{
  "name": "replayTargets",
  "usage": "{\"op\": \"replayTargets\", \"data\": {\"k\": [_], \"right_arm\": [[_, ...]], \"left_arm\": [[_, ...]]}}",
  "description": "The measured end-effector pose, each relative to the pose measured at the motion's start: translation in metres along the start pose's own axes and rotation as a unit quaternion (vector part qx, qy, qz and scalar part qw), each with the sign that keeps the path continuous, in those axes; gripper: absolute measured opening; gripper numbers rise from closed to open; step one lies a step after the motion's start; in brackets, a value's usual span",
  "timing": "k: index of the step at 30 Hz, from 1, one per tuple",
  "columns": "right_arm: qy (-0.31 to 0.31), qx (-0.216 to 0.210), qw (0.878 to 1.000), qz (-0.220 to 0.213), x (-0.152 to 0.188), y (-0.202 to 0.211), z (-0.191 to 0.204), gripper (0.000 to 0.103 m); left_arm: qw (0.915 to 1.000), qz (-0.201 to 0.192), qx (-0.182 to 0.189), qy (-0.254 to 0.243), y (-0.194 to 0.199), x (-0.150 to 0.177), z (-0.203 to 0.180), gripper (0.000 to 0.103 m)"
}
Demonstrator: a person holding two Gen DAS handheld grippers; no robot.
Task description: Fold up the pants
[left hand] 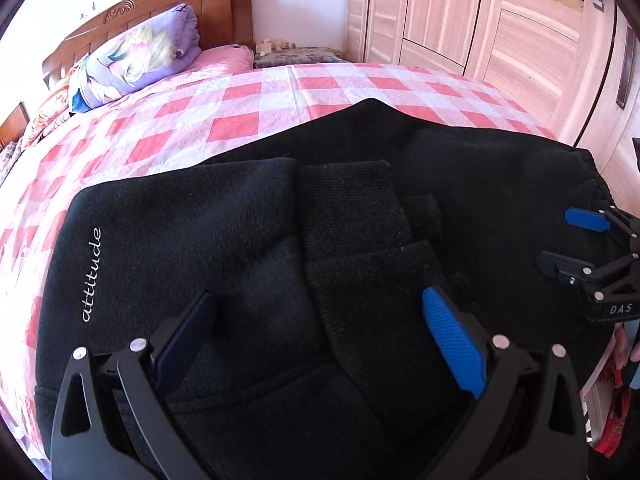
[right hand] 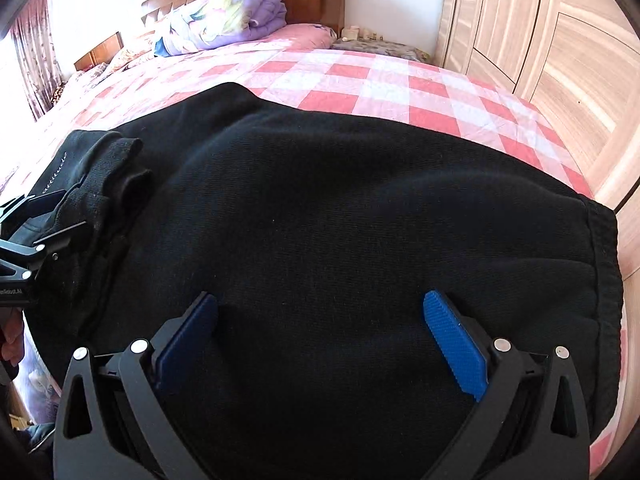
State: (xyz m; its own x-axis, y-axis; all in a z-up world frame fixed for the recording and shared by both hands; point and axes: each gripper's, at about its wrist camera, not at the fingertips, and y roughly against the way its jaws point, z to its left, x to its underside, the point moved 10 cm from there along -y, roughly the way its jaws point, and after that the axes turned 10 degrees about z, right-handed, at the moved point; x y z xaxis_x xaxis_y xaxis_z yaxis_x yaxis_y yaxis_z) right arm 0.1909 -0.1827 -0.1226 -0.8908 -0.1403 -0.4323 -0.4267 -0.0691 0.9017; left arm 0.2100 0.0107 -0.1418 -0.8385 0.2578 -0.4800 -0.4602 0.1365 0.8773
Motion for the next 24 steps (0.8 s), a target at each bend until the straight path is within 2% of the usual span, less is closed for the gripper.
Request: {"op": "replayTargets", "data": {"k": [8, 9, 11, 13, 16, 17, 18, 22, 24], "right_arm": [[-0.006, 0.008, 1.000, -0.004, 0.011, 0.014, -0.003, 0.099], [-0.018, 0.001, 1.000, -0.019, 0.015, 0.027, -0.008, 0.099], [-0.065, -0.040, 0.996, -0.055, 0.027, 0.053, -0.025, 0.099], [-0.154, -0.095, 0.979, -0.096, 0.048, 0.081, -0.061, 0.099], [-0.278, -0.161, 0.938, -0.128, 0.086, 0.106, -0.113, 0.099], [-0.302, -0.167, 0.930, -0.127, 0.099, 0.108, -0.125, 0.099], [-0.314, -0.169, 0.927, -0.117, 0.109, 0.106, -0.131, 0.099], [-0.300, -0.171, 0.937, -0.054, 0.119, 0.079, -0.128, 0.099], [-0.302, -0.172, 0.936, -0.045, 0.112, 0.072, -0.129, 0.099]], "left_arm": [[1.0000, -0.003, 0.000, 0.001, 0.000, 0.000, 0.000, 0.102], [1.0000, -0.003, 0.001, 0.001, 0.000, 0.000, 0.000, 0.102], [1.0000, -0.002, 0.002, 0.002, 0.001, 0.000, 0.000, 0.102], [1.0000, 0.000, 0.002, 0.003, 0.001, 0.000, 0.000, 0.102], [1.0000, -0.001, 0.002, 0.006, 0.000, 0.000, 0.000, 0.102], [1.0000, -0.002, 0.002, 0.007, 0.000, 0.000, 0.000, 0.102], [1.0000, -0.002, 0.002, 0.007, 0.000, 0.000, 0.000, 0.102], [1.0000, -0.005, 0.002, 0.007, 0.000, 0.000, 0.000, 0.102], [1.0000, -0.006, 0.002, 0.006, 0.000, 0.000, 0.000, 0.102]]}}
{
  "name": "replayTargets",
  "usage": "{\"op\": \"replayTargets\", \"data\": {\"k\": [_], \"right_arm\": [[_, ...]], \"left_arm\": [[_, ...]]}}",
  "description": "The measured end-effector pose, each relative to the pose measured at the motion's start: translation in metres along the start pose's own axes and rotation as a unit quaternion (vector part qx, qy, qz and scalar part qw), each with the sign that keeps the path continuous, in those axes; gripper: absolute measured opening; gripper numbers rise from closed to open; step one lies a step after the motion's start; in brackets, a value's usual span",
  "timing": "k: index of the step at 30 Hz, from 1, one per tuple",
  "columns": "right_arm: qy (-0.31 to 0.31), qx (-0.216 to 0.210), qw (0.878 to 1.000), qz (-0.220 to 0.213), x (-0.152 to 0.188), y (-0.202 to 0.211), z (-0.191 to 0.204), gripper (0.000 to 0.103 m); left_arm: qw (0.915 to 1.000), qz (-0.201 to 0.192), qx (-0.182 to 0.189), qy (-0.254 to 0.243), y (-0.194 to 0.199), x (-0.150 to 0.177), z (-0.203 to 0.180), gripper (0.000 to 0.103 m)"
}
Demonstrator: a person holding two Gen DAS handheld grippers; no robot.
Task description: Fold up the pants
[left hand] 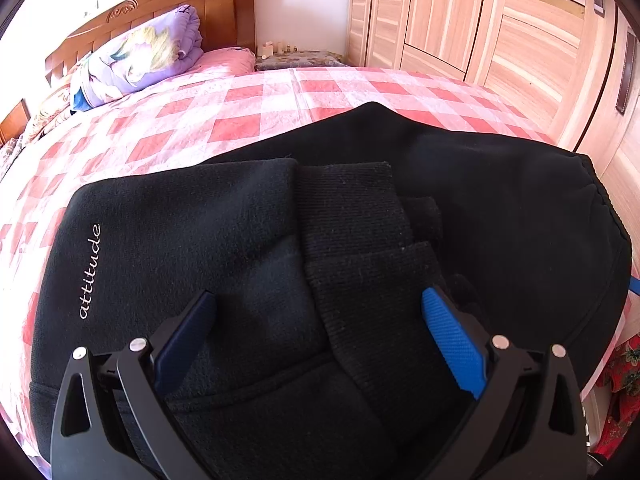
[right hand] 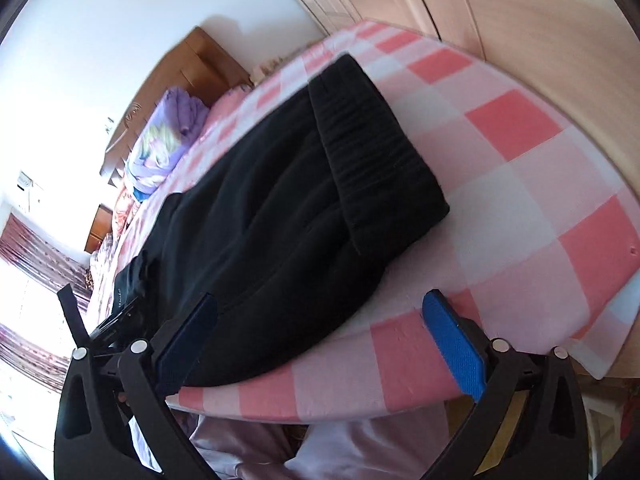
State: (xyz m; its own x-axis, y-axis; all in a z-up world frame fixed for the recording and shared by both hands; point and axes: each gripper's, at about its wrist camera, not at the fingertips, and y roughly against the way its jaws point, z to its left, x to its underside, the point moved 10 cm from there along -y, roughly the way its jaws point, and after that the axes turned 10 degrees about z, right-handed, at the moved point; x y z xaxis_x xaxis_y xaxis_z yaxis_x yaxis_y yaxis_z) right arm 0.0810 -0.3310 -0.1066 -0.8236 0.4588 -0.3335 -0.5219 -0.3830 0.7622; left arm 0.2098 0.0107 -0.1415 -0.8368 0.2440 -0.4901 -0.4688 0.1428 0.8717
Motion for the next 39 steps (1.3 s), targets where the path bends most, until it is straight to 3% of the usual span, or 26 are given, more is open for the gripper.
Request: {"op": "replayTargets", "data": {"k": [6, 13, 15, 21, 23, 25, 26, 28, 30, 33, 36, 39], "right_arm": [[0.013, 0.021, 0.999, 0.028, -0.020, -0.021, 0.008, 0.099], [-0.091, -0.077, 0.993, -0.011, -0.041, -0.013, -0.020, 0.099], [-0.090, -0.088, 0.992, -0.005, -0.036, -0.015, -0.017, 0.099], [-0.068, -0.063, 0.995, -0.022, -0.022, -0.015, -0.009, 0.091], [-0.075, -0.056, 0.995, -0.032, -0.021, -0.013, -0.013, 0.085], [-0.087, -0.038, 0.994, -0.053, -0.021, -0.007, -0.024, 0.045], [-0.085, -0.055, 0.992, -0.072, -0.021, -0.002, -0.026, 0.043], [-0.064, -0.050, 0.991, -0.110, -0.016, 0.006, -0.022, 0.038], [-0.020, -0.016, 0.989, -0.146, -0.010, 0.016, -0.011, 0.036], [0.035, 0.028, 0.982, -0.186, -0.012, 0.027, 0.007, 0.034], [0.099, 0.101, 0.965, -0.219, -0.008, 0.029, 0.026, 0.034], [0.152, 0.169, 0.944, -0.239, -0.003, 0.024, 0.043, 0.034]], "left_arm": [[1.0000, 0.002, 0.001, -0.002, 0.000, -0.001, 0.000, 0.102], [1.0000, -0.003, 0.002, -0.002, 0.000, 0.000, -0.001, 0.102], [1.0000, -0.003, 0.003, -0.003, 0.000, 0.000, -0.001, 0.102], [1.0000, -0.006, 0.004, -0.002, 0.002, 0.000, -0.001, 0.102], [1.0000, 0.000, 0.002, 0.006, 0.005, 0.001, -0.001, 0.102], [1.0000, 0.000, 0.003, 0.005, 0.019, -0.004, -0.006, 0.095], [0.9997, -0.017, 0.016, 0.003, 0.034, -0.012, -0.014, 0.095], [0.9975, -0.044, 0.054, -0.003, 0.064, -0.029, -0.035, 0.097], [0.9930, -0.044, 0.108, -0.020, 0.083, -0.048, -0.070, 0.099], [0.9819, 0.000, 0.169, -0.086, 0.085, -0.068, -0.141, 0.101], [0.9635, 0.061, 0.219, -0.142, 0.072, -0.093, -0.220, 0.101], [0.9356, 0.162, 0.250, -0.189, 0.046, -0.109, -0.297, 0.101]]}}
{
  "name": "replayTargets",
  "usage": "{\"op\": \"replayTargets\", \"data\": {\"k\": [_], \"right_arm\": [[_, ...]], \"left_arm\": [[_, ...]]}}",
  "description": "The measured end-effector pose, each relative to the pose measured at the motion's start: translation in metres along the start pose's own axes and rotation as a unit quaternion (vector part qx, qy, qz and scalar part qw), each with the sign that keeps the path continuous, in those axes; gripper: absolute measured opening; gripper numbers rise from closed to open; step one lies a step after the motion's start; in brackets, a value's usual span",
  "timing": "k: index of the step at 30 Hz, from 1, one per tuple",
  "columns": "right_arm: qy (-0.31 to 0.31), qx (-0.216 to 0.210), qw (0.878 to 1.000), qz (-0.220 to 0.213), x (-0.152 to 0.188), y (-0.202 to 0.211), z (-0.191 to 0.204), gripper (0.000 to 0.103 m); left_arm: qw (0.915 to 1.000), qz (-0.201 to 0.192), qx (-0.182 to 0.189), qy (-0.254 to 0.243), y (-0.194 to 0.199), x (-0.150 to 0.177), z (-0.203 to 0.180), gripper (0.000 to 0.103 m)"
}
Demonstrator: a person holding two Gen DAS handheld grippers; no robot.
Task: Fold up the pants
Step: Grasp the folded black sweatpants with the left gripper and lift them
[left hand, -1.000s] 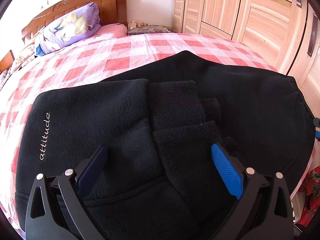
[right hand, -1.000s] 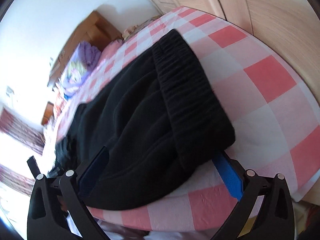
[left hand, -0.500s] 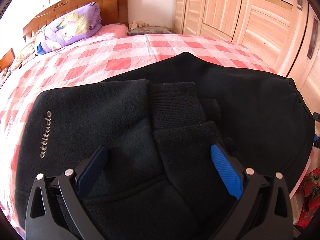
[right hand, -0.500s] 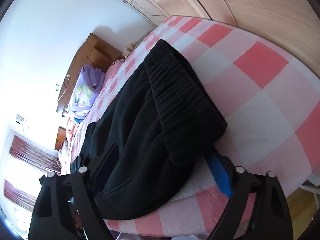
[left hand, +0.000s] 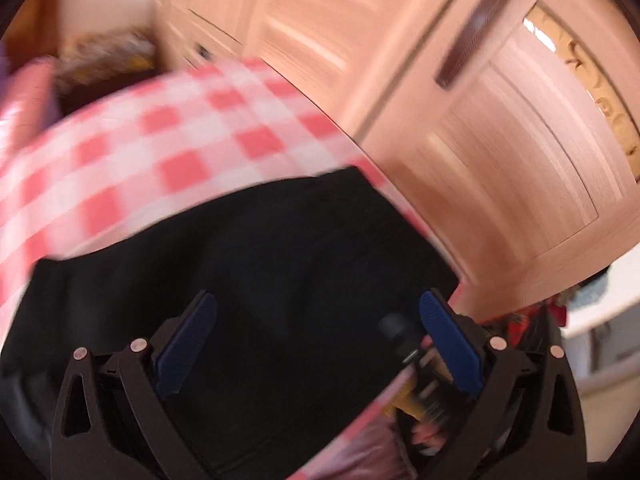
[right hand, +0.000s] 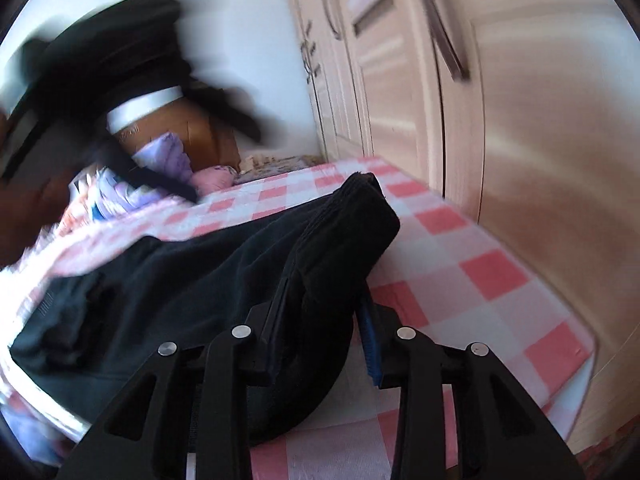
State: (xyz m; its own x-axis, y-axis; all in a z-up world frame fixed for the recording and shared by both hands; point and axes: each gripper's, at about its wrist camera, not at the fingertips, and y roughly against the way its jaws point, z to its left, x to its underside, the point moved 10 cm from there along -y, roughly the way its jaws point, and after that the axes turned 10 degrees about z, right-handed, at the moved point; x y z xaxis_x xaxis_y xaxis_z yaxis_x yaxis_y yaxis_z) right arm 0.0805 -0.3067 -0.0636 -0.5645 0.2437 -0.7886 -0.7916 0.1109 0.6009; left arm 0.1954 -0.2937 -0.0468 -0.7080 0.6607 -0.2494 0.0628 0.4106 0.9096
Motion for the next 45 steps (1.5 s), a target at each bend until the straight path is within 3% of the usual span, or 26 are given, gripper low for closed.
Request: {"op": "replayTargets", "data": {"k": [4, 7, 9, 12, 14, 15, 16, 17, 19, 21, 24, 26, 28, 30, 31, 35, 38, 40, 43, 45], "right_arm": [[0.031, 0.034, 0.999, -0.010, 0.003, -0.001, 0.005, 0.033], [0.031, 0.037, 0.999, -0.007, 0.007, 0.001, 0.001, 0.034], [0.035, 0.040, 0.999, -0.006, 0.008, 0.002, 0.001, 0.034], [0.044, 0.046, 0.998, -0.004, 0.010, 0.004, 0.001, 0.035], [0.049, 0.049, 0.998, 0.003, 0.008, -0.001, 0.005, 0.041], [0.050, 0.052, 0.997, 0.002, 0.008, 0.000, 0.004, 0.050], [0.053, 0.051, 0.997, -0.001, 0.009, 0.004, 0.005, 0.081], [0.056, 0.050, 0.997, -0.009, 0.009, 0.010, 0.006, 0.096], [0.049, 0.036, 0.998, -0.034, 0.011, 0.030, 0.004, 0.099], [0.009, -0.006, 1.000, -0.019, 0.018, 0.035, 0.000, 0.099], [-0.035, -0.074, 0.995, 0.059, 0.033, 0.017, 0.013, 0.099], [-0.018, -0.127, 0.988, 0.087, 0.039, 0.012, 0.048, 0.099], [0.004, -0.159, 0.984, 0.085, 0.036, 0.015, 0.085, 0.099], [0.027, -0.180, 0.980, 0.080, 0.032, 0.016, 0.123, 0.099], [0.048, -0.173, 0.981, 0.079, 0.031, 0.013, 0.144, 0.099], [0.167, -0.053, 0.981, 0.081, 0.039, -0.014, 0.196, 0.099], [0.216, -0.006, 0.974, 0.068, 0.050, -0.011, 0.207, 0.099], [0.231, 0.008, 0.971, 0.058, 0.052, -0.008, 0.207, 0.099], [0.258, 0.027, 0.965, 0.037, 0.053, -0.004, 0.211, 0.099], [0.277, 0.025, 0.960, 0.035, 0.058, -0.006, 0.219, 0.099]], "left_arm": [[0.9896, 0.125, -0.051, -0.048, -0.059, -0.037, -0.034, 0.101], [0.9646, 0.186, -0.168, -0.081, -0.097, -0.046, -0.036, 0.101], [0.9397, 0.208, -0.251, -0.103, -0.114, -0.050, -0.036, 0.101], [0.9035, 0.249, -0.324, -0.130, -0.138, -0.044, -0.033, 0.101], [0.8635, 0.277, -0.386, -0.168, -0.148, -0.033, -0.028, 0.100], [0.8462, 0.275, -0.418, -0.183, -0.148, -0.032, -0.025, 0.081], [0.8382, 0.269, -0.436, -0.187, -0.145, -0.033, -0.023, 0.062], [0.8400, 0.264, -0.435, -0.188, -0.140, -0.032, -0.024, 0.056], [0.8477, 0.255, -0.420, -0.199, -0.127, -0.031, -0.027, 0.029], [0.8642, 0.225, -0.399, -0.208, -0.106, -0.033, -0.026, 0.026], [0.8929, 0.191, -0.364, -0.184, -0.067, -0.038, -0.026, 0.023], [0.9140, 0.168, -0.330, -0.166, -0.034, -0.039, -0.029, 0.021], [0.9321, 0.142, -0.298, -0.150, 0.005, -0.036, -0.027, 0.019], [0.9436, 0.116, -0.277, -0.139, 0.037, -0.030, -0.027, 0.019], [0.9501, 0.102, -0.265, -0.129, 0.059, -0.023, -0.023, 0.019], [0.9720, 0.038, -0.217, -0.082, 0.145, 0.017, 0.000, 0.018], [0.9818, -0.020, -0.186, -0.031, 0.213, 0.064, 0.050, 0.018], [0.9844, -0.051, -0.167, 0.020, 0.248, 0.105, 0.105, 0.018], [0.9816, -0.086, -0.127, 0.114, 0.270, 0.172, 0.200, 0.018], [0.9754, -0.098, -0.089, 0.176, 0.257, 0.223, 0.265, 0.018]]}}
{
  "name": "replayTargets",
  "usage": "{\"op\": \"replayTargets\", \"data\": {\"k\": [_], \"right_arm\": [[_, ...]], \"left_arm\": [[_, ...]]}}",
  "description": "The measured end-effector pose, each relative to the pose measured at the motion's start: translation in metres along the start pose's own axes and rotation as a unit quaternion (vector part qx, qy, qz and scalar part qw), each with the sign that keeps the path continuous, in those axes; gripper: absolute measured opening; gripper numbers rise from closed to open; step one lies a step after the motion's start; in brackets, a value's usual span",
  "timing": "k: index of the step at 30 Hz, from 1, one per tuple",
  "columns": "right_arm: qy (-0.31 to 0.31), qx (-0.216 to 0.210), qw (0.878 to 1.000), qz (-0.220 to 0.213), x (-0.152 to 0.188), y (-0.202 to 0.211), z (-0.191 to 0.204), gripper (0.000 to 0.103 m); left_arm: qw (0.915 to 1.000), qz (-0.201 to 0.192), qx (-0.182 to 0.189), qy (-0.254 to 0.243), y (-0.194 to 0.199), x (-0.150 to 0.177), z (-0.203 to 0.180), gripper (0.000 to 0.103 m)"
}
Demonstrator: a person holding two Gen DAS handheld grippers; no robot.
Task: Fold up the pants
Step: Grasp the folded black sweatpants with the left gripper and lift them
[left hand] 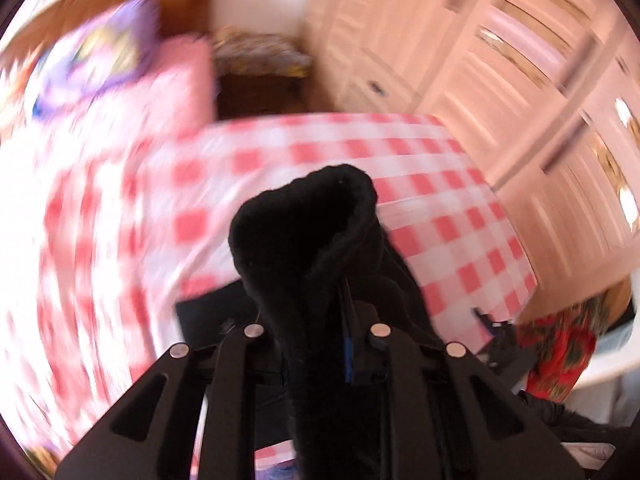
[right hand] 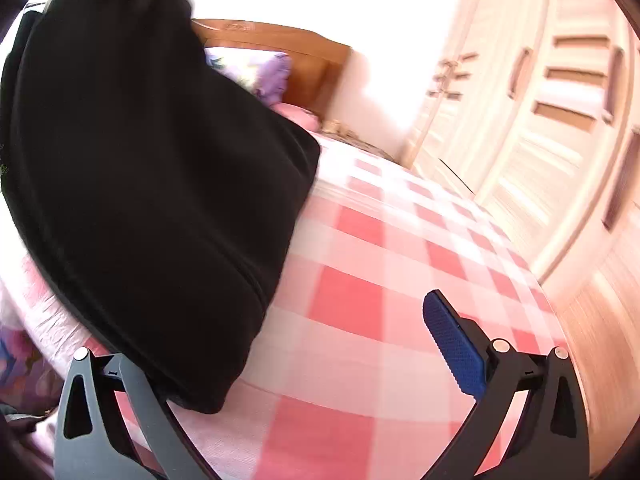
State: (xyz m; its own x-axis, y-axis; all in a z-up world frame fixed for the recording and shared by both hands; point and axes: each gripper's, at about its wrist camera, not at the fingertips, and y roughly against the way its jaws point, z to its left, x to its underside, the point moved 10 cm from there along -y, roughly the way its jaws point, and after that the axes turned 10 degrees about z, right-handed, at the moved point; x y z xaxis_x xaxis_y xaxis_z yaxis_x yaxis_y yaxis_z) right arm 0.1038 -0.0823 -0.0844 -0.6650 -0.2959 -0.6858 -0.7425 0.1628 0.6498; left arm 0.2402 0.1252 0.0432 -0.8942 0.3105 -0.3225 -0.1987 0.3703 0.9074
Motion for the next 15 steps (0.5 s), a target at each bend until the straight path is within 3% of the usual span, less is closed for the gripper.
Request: {"op": "replayTargets", "data": {"k": [2, 4, 5, 7, 8, 13, 15], "right_arm": [[0.005, 0.007, 1.000, -0.009, 0.000, 0.000, 0.001, 0.099], [0.001, -0.004, 1.000, -0.002, -0.001, -0.002, 0.000, 0.099], [0.000, -0.008, 1.000, 0.002, -0.001, -0.002, -0.001, 0.099], [0.003, -0.008, 1.000, 0.006, -0.002, 0.001, 0.000, 0.099], [0.003, -0.007, 1.000, 0.006, -0.001, 0.003, 0.000, 0.099], [0.003, -0.001, 1.000, 0.009, 0.000, 0.001, 0.005, 0.099], [0.008, 0.003, 1.000, 0.010, 0.001, -0.001, 0.008, 0.099]], "left_arm": [[0.9980, 0.016, 0.051, 0.032, -0.042, 0.033, 0.049, 0.018], [0.9947, 0.026, 0.064, 0.076, -0.095, 0.065, 0.095, 0.023], [0.9898, 0.014, 0.093, 0.107, -0.112, 0.075, 0.111, 0.024], [0.9689, -0.052, 0.192, 0.147, -0.105, 0.077, 0.123, 0.025], [0.9626, -0.073, 0.209, 0.156, -0.100, 0.078, 0.127, 0.025], [0.9733, -0.100, 0.160, 0.131, -0.076, 0.066, 0.111, 0.019], [0.9782, -0.094, 0.143, 0.118, -0.064, 0.063, 0.102, 0.019]]}}
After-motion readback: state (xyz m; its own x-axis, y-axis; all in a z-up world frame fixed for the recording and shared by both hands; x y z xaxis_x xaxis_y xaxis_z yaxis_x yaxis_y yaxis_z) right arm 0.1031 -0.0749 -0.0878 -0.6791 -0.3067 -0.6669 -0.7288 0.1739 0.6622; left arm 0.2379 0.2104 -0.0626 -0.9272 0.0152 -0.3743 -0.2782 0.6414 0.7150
